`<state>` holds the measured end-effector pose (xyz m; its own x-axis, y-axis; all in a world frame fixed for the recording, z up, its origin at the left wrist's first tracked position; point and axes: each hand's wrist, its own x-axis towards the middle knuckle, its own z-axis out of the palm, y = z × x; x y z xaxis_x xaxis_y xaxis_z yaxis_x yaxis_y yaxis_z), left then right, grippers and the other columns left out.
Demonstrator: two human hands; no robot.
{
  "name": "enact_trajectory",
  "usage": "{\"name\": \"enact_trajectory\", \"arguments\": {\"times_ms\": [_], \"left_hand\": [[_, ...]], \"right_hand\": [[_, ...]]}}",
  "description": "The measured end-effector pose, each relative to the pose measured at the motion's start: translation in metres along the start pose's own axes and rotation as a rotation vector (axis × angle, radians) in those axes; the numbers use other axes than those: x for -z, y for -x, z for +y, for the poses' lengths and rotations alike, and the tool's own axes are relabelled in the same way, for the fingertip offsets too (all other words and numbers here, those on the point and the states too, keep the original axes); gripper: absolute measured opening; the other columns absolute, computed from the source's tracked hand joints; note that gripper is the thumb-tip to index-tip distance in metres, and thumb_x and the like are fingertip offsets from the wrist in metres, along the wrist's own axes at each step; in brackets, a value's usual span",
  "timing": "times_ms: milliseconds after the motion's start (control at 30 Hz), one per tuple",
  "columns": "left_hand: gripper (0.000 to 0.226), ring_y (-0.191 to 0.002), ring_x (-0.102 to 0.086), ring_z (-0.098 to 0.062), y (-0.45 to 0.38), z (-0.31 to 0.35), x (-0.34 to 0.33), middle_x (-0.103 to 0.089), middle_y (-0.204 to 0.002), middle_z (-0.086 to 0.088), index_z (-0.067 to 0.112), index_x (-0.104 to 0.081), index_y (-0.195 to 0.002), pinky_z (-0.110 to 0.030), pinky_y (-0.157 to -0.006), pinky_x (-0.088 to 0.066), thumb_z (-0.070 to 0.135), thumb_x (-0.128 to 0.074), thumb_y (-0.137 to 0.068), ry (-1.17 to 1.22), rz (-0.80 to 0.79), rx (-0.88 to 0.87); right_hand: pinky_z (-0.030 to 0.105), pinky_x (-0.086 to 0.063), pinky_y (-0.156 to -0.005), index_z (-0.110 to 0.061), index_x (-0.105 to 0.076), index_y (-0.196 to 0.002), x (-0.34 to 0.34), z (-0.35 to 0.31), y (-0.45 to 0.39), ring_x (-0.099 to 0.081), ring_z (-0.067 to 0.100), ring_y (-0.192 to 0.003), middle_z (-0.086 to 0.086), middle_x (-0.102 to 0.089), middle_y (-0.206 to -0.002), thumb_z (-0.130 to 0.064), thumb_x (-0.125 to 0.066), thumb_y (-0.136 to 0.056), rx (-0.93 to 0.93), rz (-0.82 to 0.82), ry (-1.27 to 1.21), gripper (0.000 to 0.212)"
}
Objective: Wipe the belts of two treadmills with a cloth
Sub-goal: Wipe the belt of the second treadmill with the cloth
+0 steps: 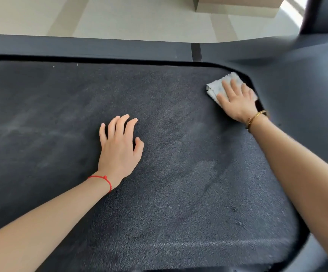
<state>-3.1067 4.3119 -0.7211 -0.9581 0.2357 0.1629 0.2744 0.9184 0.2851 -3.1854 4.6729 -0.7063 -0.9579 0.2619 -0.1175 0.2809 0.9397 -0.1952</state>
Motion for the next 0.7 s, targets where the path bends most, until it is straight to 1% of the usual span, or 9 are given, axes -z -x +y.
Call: {"name": "enact_trajectory", "arguments": {"times_ms": [100,267,333,400,433,533,567,633,700], "left_hand": [[0.05,-0.143,-0.034,-0.031,0.001,-0.001,-0.002,-0.044,-0.15,-0.01,0.011,-0.049,-0.141,-0.059,-0.119,-0.019,0.028,-0.041,-0.095,0.004,0.005,-0.007],[0.048,-0.144,-0.033,-0.032,0.001,-0.003,-0.004,-0.043,-0.15,-0.011,0.011,-0.048,-0.142,-0.06,-0.118,-0.019,0.023,-0.049,-0.096,0.006,0.02,-0.014],[0.049,-0.144,-0.032,-0.032,0.002,-0.004,-0.004,-0.042,-0.151,-0.012,0.01,-0.048,-0.144,-0.061,-0.119,-0.018,0.023,-0.049,-0.097,0.013,0.018,-0.022],[0.049,-0.146,-0.03,-0.033,0.004,-0.006,-0.004,-0.041,-0.153,-0.012,0.009,-0.046,-0.145,-0.061,-0.12,-0.016,0.023,-0.047,-0.098,0.022,0.009,-0.029],[0.049,-0.147,-0.029,-0.033,0.004,-0.006,-0.004,-0.04,-0.154,-0.013,0.009,-0.045,-0.146,-0.061,-0.12,-0.015,0.024,-0.046,-0.099,0.027,0.004,-0.032],[0.05,-0.148,-0.027,-0.033,0.005,-0.006,-0.002,-0.038,-0.156,-0.013,0.009,-0.044,-0.148,-0.061,-0.121,-0.013,0.024,-0.045,-0.1,0.04,-0.004,-0.037],[0.05,-0.148,-0.026,-0.033,0.006,-0.006,-0.002,-0.038,-0.156,-0.013,0.009,-0.043,-0.148,-0.061,-0.121,-0.013,0.024,-0.045,-0.1,0.042,-0.002,-0.037],[0.05,-0.148,-0.026,-0.033,0.007,-0.005,-0.001,-0.037,-0.156,-0.013,0.009,-0.043,-0.148,-0.061,-0.121,-0.013,0.024,-0.045,-0.1,0.044,-0.003,-0.039],[0.05,-0.148,-0.026,-0.033,0.007,-0.004,-0.001,-0.037,-0.156,-0.013,0.008,-0.043,-0.148,-0.061,-0.121,-0.012,0.024,-0.045,-0.1,0.047,-0.002,-0.04]], "right_hand": [[0.046,-0.002,-0.121,-0.031,-0.013,-0.157,-0.015,-0.031,0.06,-0.005,0.033,-0.15,-0.002,-0.005,-0.166,-0.047,-0.028,-0.104,0.133,0.0,-0.014,0.058],[0.041,0.006,-0.123,-0.035,-0.009,-0.157,-0.045,-0.089,0.202,0.005,0.027,-0.153,-0.009,-0.001,-0.166,-0.05,-0.025,-0.104,0.439,-0.038,-0.031,0.057],[0.037,0.011,-0.123,-0.039,-0.007,-0.157,-0.051,-0.095,0.239,0.011,0.02,-0.152,-0.014,0.001,-0.165,-0.052,-0.023,-0.104,0.493,-0.059,-0.037,0.056],[0.03,0.015,-0.12,-0.041,-0.006,-0.156,-0.047,-0.079,0.238,0.013,0.016,-0.152,-0.016,0.002,-0.165,-0.052,-0.025,-0.104,0.46,-0.053,-0.022,0.056],[0.028,0.015,-0.12,-0.041,-0.006,-0.156,-0.043,-0.067,0.228,0.011,0.017,-0.152,-0.016,0.003,-0.164,-0.051,-0.026,-0.104,0.395,-0.038,-0.011,0.057],[0.036,0.008,-0.12,-0.038,-0.008,-0.156,-0.024,-0.028,0.193,0.008,0.023,-0.153,-0.009,0.003,-0.165,-0.047,-0.028,-0.105,0.072,-0.039,-0.031,0.056],[0.039,0.007,-0.12,-0.037,-0.008,-0.157,-0.021,-0.023,0.188,0.008,0.024,-0.152,-0.007,0.003,-0.166,-0.046,-0.026,-0.105,0.005,-0.043,-0.029,0.056],[0.042,0.006,-0.121,-0.036,-0.008,-0.157,-0.024,-0.03,0.197,0.008,0.027,-0.152,-0.004,0.003,-0.166,-0.046,-0.025,-0.105,-0.019,-0.042,-0.019,0.056],[0.043,0.007,-0.122,-0.037,-0.007,-0.157,-0.034,-0.05,0.226,0.008,0.028,-0.152,-0.005,0.003,-0.166,-0.048,-0.024,-0.104,0.059,-0.046,-0.02,0.057]]}}
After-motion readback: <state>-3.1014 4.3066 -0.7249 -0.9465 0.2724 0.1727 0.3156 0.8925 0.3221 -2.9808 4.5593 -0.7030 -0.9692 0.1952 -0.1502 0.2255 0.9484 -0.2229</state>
